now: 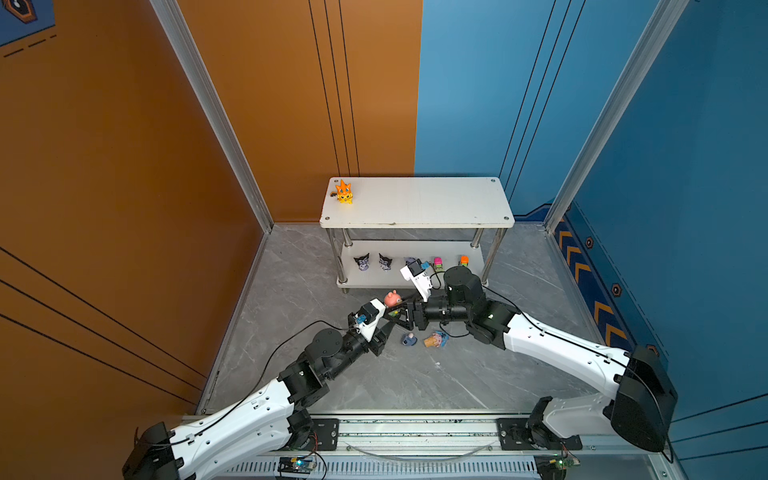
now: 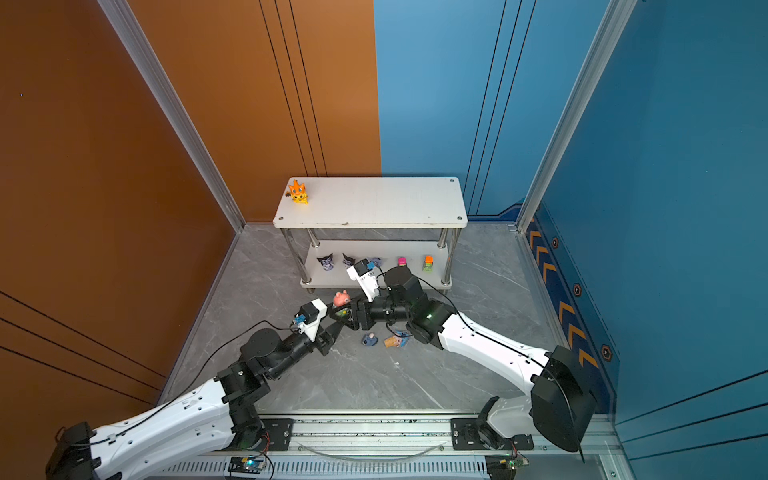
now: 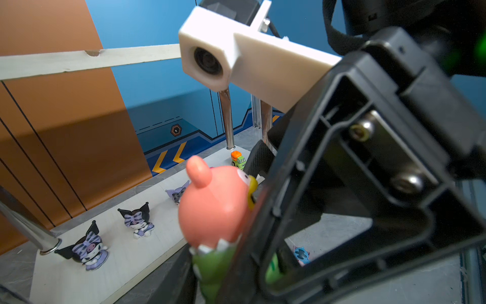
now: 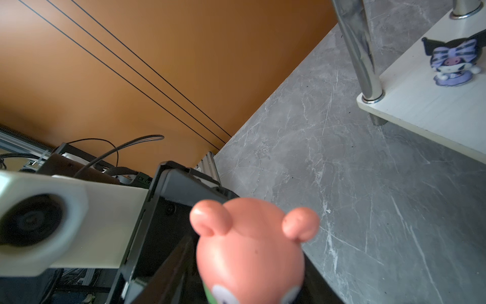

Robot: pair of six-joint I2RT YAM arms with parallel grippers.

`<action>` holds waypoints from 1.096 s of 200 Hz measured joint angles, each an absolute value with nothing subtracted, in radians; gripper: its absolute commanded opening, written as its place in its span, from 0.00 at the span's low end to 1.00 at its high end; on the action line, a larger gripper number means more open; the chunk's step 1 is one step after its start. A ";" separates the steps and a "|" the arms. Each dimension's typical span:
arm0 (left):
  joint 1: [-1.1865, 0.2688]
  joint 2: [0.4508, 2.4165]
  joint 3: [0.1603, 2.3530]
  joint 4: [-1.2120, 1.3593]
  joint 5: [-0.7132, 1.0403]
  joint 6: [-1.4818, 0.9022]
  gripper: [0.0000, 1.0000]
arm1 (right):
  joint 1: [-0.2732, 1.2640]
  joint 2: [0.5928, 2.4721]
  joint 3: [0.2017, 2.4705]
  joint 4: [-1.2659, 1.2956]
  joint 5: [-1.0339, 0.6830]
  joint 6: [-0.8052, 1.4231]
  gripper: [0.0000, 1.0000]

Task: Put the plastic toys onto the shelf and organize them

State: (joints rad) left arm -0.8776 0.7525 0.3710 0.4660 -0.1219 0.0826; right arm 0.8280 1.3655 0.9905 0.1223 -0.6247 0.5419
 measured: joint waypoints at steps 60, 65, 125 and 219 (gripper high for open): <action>-0.878 0.752 0.371 0.461 -0.119 0.083 0.35 | 0.805 1.365 0.994 0.115 -0.629 0.535 0.48; -0.878 0.752 0.371 0.460 -0.119 0.083 0.35 | 0.804 1.365 0.994 0.115 -0.629 0.535 0.48; -0.878 0.752 0.371 0.449 -0.117 0.083 0.35 | 0.804 1.391 1.010 0.121 -0.630 0.539 0.51; -0.878 0.743 0.371 0.425 -0.115 0.090 0.49 | 0.810 1.416 1.026 0.123 -0.636 0.546 0.28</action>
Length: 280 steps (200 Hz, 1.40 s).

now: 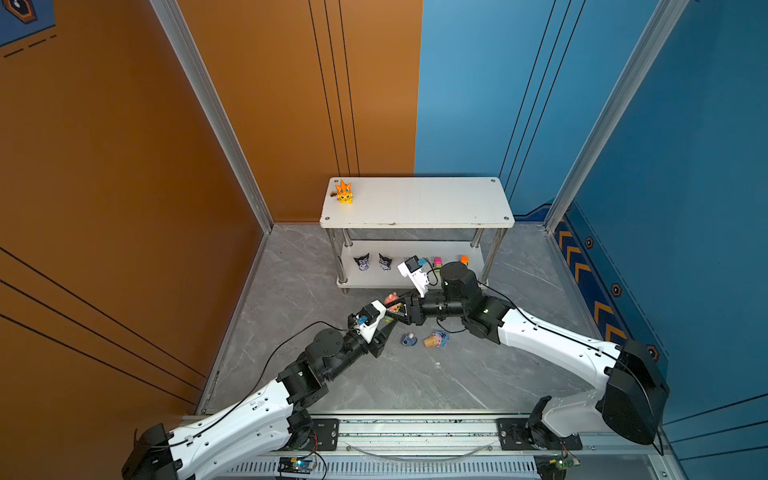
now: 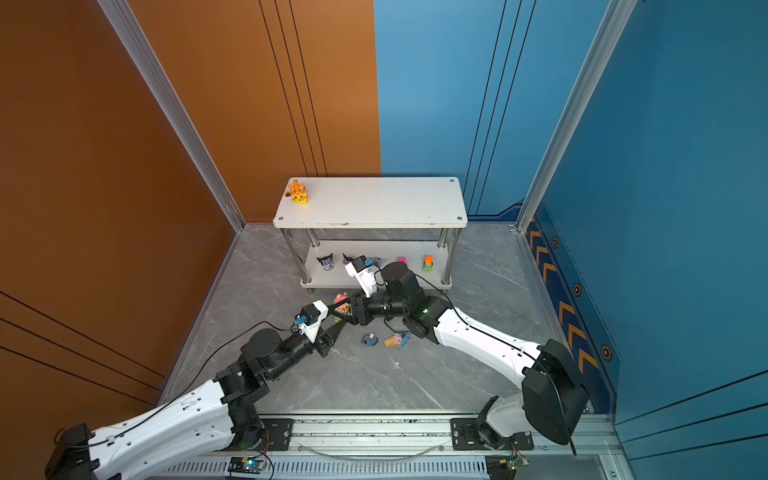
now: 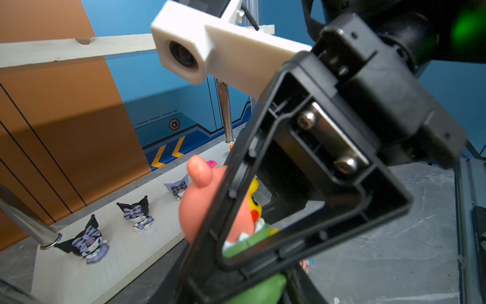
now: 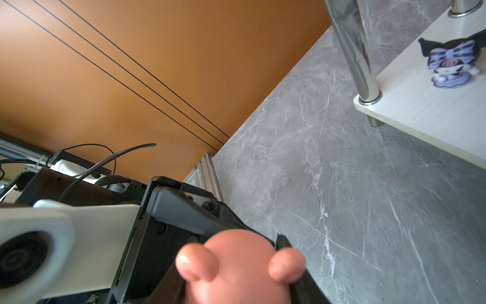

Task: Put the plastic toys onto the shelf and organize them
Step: 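Raise the figure back over the top shelf while the left gripper withdraws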

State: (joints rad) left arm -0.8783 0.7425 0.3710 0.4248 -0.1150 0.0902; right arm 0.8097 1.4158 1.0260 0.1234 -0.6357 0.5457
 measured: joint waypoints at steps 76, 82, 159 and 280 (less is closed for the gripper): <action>-0.878 0.697 0.373 0.399 -0.140 0.101 0.98 | 0.854 1.399 1.221 -0.170 -0.361 0.344 0.20; -0.878 0.684 0.373 0.393 -0.146 0.101 0.98 | 0.862 1.399 1.257 -0.197 -0.332 0.321 0.20; -0.877 0.534 0.358 0.292 -0.192 0.089 0.98 | 0.911 1.615 1.844 -0.473 -0.027 0.028 0.20; -0.829 0.470 0.313 0.227 -0.209 0.046 0.98 | 0.761 2.117 2.466 -0.613 0.124 -0.143 0.21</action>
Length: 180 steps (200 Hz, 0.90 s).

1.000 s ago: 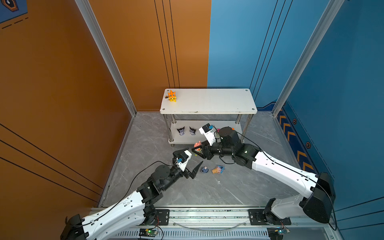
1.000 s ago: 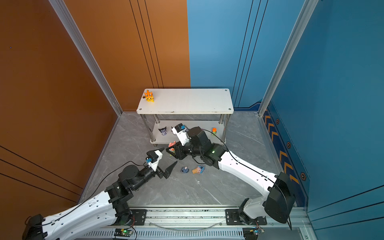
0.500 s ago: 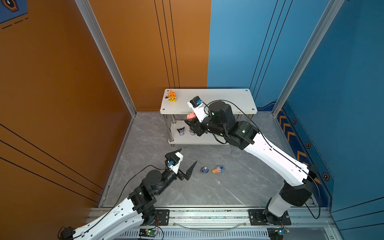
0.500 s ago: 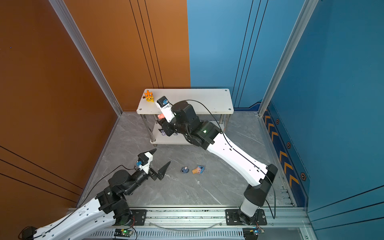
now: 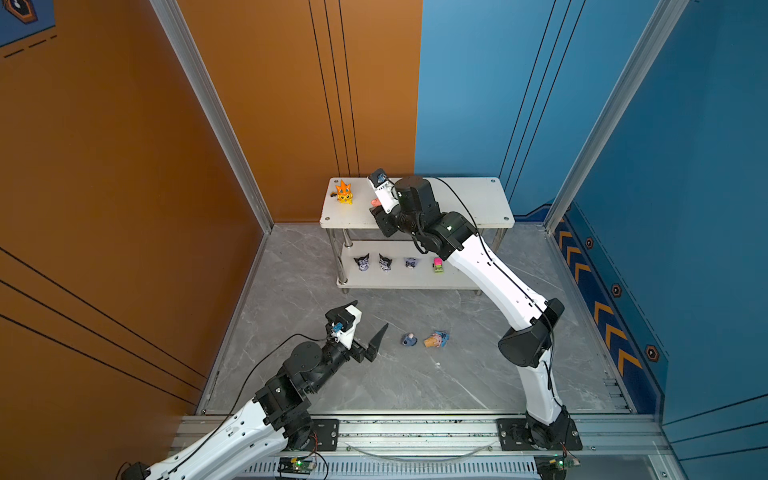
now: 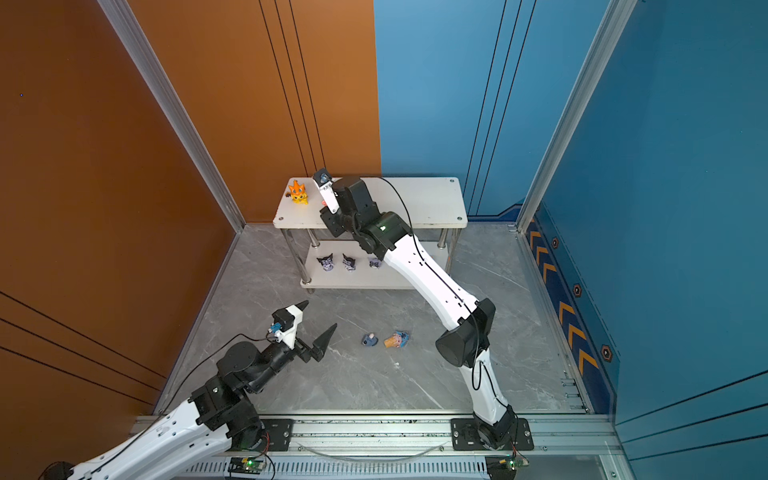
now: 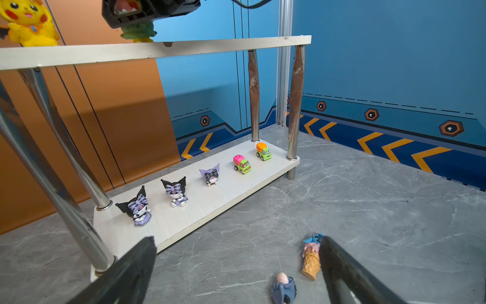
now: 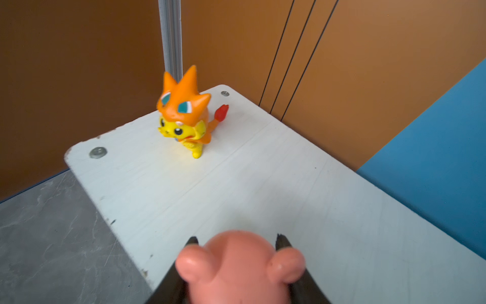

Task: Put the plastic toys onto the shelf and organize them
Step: 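Raise the figure back over the top shelf while the left gripper withdraws, then hold the pig-hat figure with the right gripper above the top shelf near the chicken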

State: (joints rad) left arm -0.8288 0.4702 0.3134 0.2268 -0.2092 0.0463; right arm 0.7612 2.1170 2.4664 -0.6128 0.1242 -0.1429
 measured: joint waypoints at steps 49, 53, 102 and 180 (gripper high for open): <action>-0.784 0.479 0.308 0.227 -0.193 0.028 0.98 | 0.682 2.177 2.579 -0.608 0.068 -0.071 0.21; -0.781 0.481 0.308 0.227 -0.191 0.027 0.98 | 0.677 2.185 2.590 -0.606 0.062 -0.065 0.21; -0.761 0.505 0.308 0.228 -0.166 0.013 0.98 | 0.635 2.225 2.639 -0.599 0.020 -0.024 0.22; -0.751 0.543 0.308 0.242 -0.141 0.006 0.98 | 0.636 2.271 2.685 -0.601 -0.027 -0.021 0.23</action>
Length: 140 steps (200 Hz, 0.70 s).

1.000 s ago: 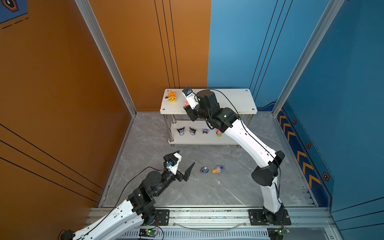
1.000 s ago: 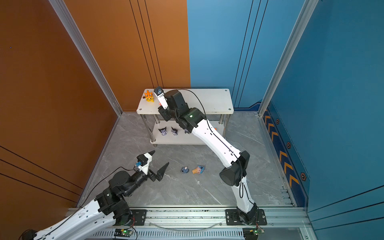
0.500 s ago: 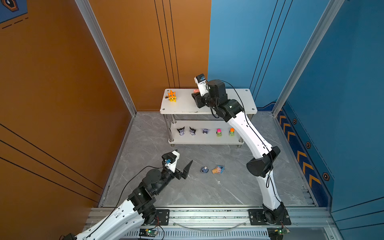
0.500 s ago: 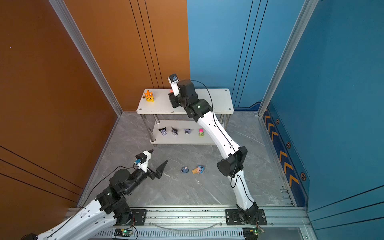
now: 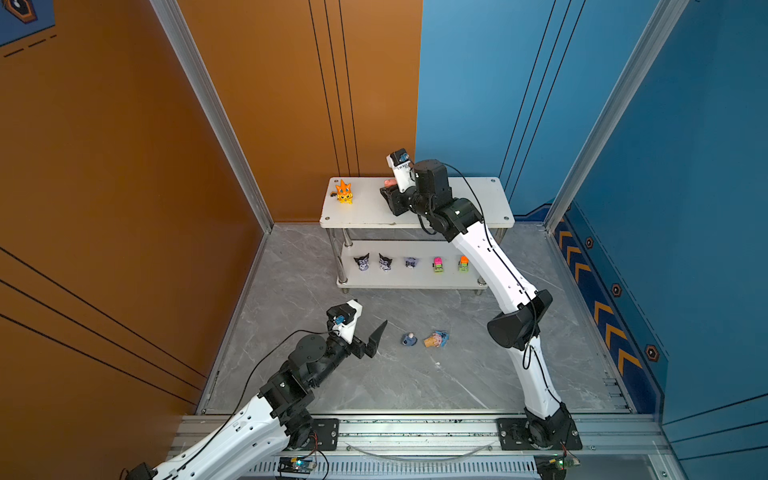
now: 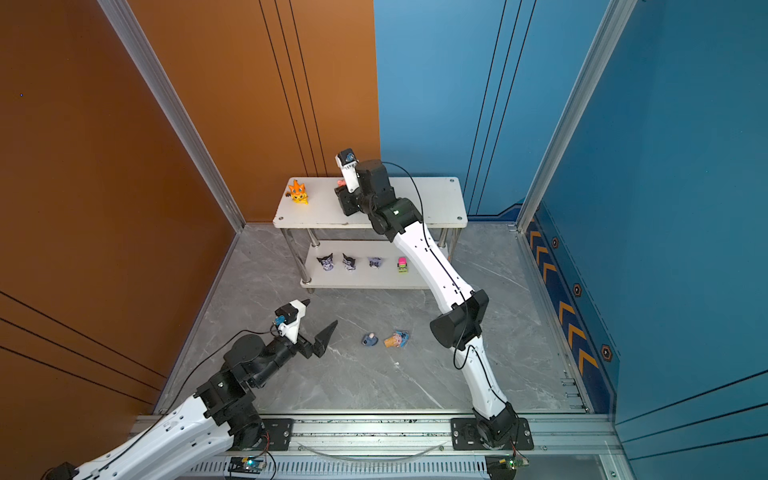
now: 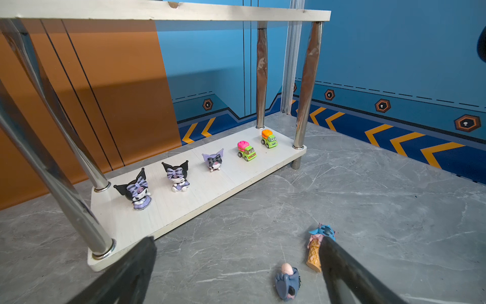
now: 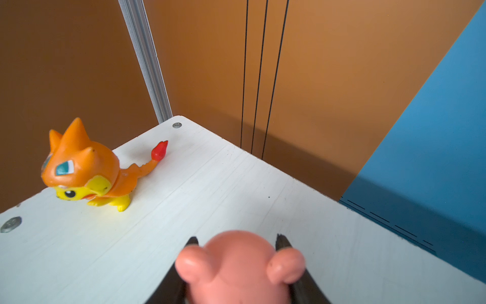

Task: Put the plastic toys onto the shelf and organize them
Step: 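Hold the pig-hat figure with the right gripper above the top shelf near the chicken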

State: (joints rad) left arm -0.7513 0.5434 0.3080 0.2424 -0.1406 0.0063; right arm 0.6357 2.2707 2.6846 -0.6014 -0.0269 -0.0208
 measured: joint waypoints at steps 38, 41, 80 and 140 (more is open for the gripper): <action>-0.751 0.557 0.308 0.243 -0.130 0.006 0.98 | 0.636 2.271 2.692 -0.604 -0.027 -0.022 0.23; -0.751 0.557 0.308 0.243 -0.130 0.006 0.98 | 0.636 2.271 2.692 -0.604 -0.027 -0.022 0.23; -0.750 0.561 0.308 0.243 -0.129 0.006 0.98 | 0.636 2.272 2.692 -0.607 -0.027 -0.022 0.24; -0.746 0.565 0.308 0.244 -0.126 0.006 0.98 | 0.636 2.288 2.696 -0.601 -0.027 -0.022 0.25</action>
